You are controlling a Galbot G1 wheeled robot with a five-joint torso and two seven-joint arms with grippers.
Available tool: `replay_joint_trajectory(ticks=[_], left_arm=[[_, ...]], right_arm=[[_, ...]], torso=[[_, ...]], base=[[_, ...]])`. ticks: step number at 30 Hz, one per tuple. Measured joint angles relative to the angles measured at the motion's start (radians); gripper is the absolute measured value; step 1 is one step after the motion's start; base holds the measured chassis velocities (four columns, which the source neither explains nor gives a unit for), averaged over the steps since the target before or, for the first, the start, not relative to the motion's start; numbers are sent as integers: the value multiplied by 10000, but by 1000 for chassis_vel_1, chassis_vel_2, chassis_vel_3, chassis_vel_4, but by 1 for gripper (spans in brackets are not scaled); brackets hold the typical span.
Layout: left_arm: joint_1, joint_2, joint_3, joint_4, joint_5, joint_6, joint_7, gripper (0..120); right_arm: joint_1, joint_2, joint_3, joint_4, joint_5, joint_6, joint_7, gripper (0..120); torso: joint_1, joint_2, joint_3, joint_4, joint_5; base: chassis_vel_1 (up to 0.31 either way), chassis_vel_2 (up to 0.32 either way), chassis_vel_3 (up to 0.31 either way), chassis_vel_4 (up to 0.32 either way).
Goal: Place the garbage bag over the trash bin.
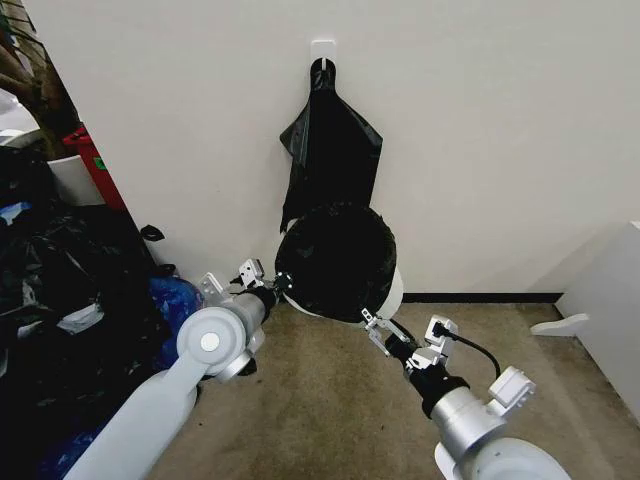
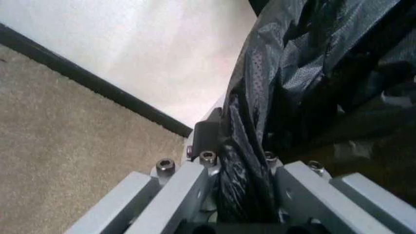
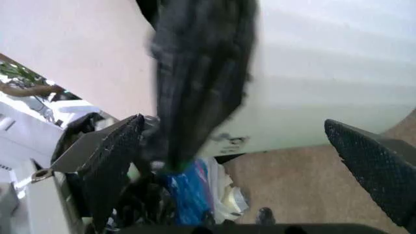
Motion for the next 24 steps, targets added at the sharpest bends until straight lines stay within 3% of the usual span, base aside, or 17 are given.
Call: replay_joint_trajectory(ticks=[24], left_arm=[[-62,107,-75,-180,-630,-29,-79,1]], right_arm=[[-429,242,358,-1262,-270,144,-1575,100]], torso=[[0,0,0,0,-1]], base=[[0,0,0,0]])
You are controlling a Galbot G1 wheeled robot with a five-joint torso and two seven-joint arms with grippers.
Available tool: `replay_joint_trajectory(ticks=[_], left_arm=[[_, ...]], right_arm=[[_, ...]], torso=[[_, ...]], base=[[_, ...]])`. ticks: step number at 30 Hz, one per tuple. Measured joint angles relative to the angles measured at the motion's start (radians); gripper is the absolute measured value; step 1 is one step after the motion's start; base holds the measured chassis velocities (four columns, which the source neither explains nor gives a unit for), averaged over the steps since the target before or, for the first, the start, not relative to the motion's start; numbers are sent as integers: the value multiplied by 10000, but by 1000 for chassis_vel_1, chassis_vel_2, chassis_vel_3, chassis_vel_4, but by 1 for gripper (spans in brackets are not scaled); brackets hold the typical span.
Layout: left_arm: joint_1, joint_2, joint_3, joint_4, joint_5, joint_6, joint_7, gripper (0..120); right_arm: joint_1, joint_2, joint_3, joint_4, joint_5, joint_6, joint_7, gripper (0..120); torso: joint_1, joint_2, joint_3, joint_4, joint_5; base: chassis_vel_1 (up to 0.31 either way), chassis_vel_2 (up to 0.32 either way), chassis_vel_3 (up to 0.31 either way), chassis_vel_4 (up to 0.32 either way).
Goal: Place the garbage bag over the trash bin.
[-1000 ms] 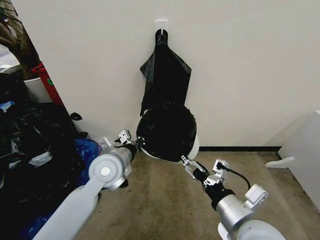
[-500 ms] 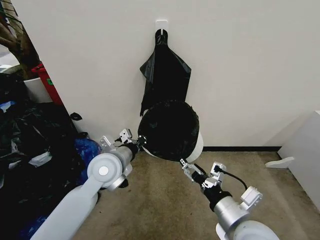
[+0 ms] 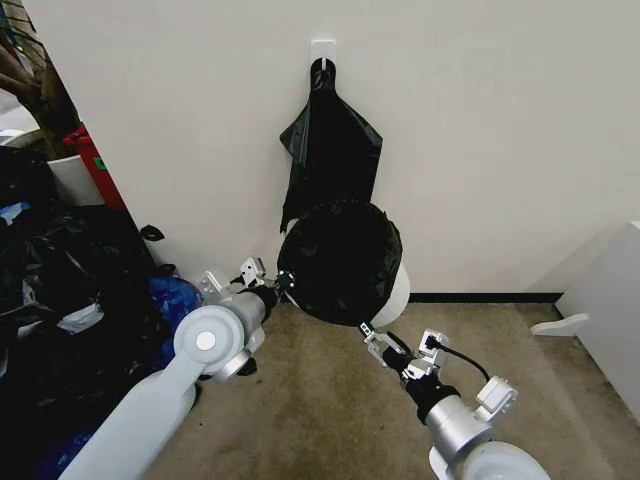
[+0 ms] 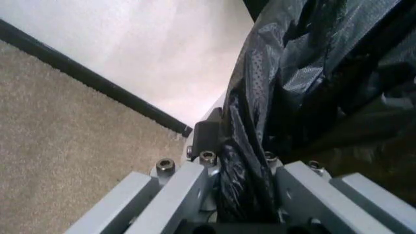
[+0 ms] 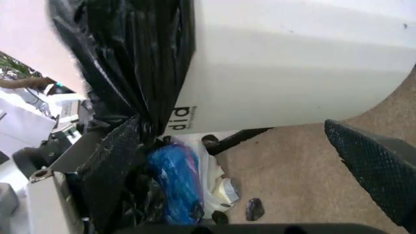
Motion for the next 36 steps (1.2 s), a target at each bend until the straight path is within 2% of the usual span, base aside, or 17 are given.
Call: replay_joint_trajectory(ticks=[10,19,36], left_arm=[[3,9,38,-189,-203,1,-58,1],[0,17,45,-270,-267,12,-87,1],[-88,14,24,-5,31,44,-115,1]], right_arm=[[641,95,-70,-834,-7,16,-24,100],[663,104,-157,-1134,-170,16,91,100],[-403,-40,-135,112,-1155,102,244,100]], torso=[[0,0,0,1,1],[0,0,0,0,1],[0,0,0,1,0]], base=[[0,0,0,0],[0,0,0,0],[0,0,0,0]])
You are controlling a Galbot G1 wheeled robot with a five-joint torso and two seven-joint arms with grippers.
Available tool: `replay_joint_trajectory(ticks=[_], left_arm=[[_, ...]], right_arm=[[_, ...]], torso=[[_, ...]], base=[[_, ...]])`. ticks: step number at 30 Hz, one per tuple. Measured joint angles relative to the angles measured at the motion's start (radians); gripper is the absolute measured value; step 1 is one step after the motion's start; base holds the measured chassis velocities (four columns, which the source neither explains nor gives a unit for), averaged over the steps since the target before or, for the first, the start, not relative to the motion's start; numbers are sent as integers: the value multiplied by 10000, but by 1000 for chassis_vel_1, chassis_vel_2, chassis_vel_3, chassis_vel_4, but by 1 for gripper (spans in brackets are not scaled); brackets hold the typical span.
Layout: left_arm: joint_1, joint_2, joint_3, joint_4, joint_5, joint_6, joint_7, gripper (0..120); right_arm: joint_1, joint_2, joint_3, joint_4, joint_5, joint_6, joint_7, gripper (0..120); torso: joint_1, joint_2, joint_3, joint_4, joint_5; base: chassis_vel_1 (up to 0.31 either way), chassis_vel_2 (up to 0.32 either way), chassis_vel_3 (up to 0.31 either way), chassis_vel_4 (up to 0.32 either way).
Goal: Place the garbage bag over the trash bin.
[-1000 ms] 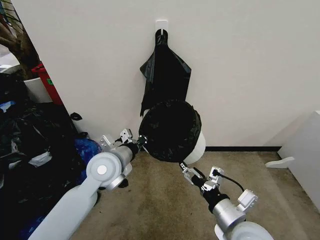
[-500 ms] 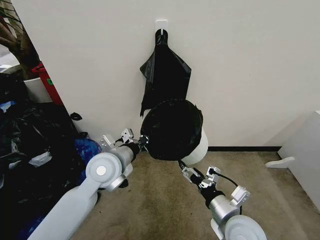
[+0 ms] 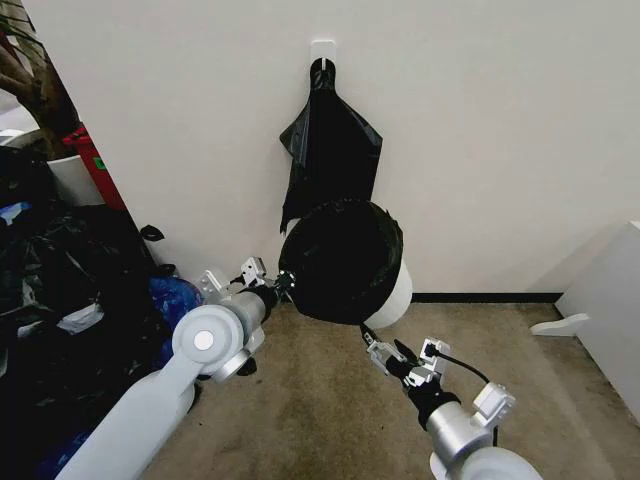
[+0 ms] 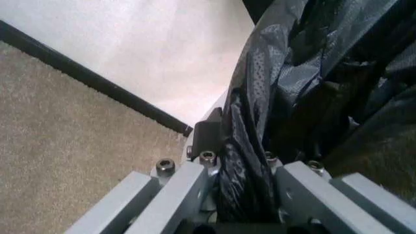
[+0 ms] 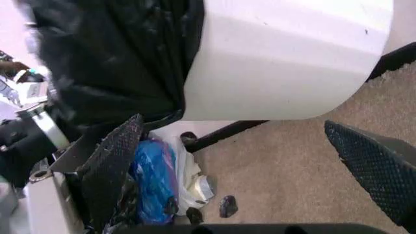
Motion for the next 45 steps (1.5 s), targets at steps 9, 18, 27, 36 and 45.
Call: replay_joint_trajectory(ticks=[9,18,27,36,45], left_arm=[[73,51,-58,225,456,5,206,1],[538,339,377,559,3492,102,1546,1],[1083,567,822,584,6932,-247,2955,1],[1371,617,1066,454,8503,-617,3459,1],[1452,640,990,262,8455,-636,3510,1]], right_arm=[[-993,36,170,785,-1190,343,-819,100],[198,-525,1574,1360,-2185,-885,735,100],[2604,-1347,1259,1362,-2034,-2745,2383,100],[3865,-1309,1,733,-1431,-3718,3094,100],[3834,-1193,-248,86,-1503,-3723,3454,100]], torso=[[0,0,-1,-2,-2],[0,0,0,-1,1],[0,0,0,1,1],[0,0,0,0,1],[0,0,0,-1,0]], base=[[0,0,0,0],[0,0,0,0],[0,0,0,0],[0,0,0,0],[0,0,0,0]])
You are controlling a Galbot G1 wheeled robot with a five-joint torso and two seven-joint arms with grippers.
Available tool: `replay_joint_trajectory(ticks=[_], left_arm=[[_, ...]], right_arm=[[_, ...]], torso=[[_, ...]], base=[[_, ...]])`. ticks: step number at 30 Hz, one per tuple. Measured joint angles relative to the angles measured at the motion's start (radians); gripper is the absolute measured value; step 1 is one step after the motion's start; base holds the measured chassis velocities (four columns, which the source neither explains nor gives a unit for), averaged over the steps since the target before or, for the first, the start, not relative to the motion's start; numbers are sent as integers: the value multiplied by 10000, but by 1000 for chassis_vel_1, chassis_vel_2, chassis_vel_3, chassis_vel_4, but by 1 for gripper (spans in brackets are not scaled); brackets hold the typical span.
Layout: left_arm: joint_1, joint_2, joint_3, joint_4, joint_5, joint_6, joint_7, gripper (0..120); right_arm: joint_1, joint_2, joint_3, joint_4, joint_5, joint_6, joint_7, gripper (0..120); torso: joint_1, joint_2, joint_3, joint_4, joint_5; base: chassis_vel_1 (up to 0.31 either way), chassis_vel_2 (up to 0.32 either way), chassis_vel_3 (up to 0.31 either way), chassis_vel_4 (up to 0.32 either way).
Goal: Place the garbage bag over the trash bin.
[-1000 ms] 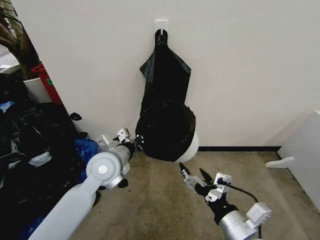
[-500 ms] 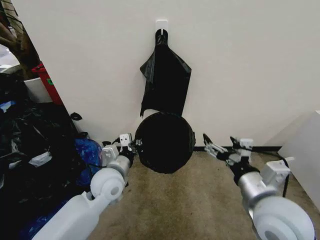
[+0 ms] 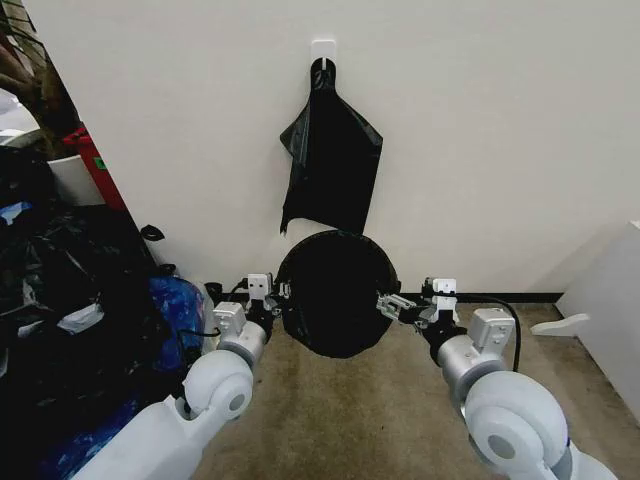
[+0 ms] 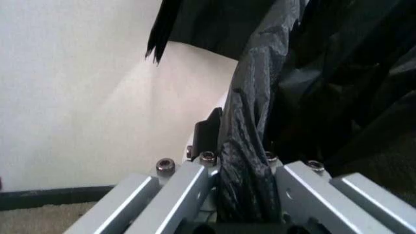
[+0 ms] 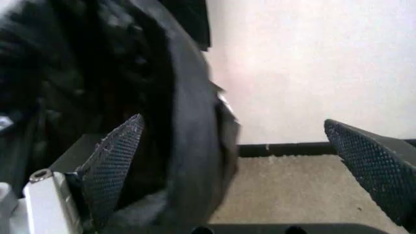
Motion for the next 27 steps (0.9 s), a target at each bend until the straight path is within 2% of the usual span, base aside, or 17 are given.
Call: replay_joint_trajectory(ticks=[27], left_arm=[[96,25,-327,45,-227,20,191,1]], right_arm=[[-446,-107,381,96,-70,451,189,100]], torso=[[0,0,0,1,0]], base=[[0,0,0,0]])
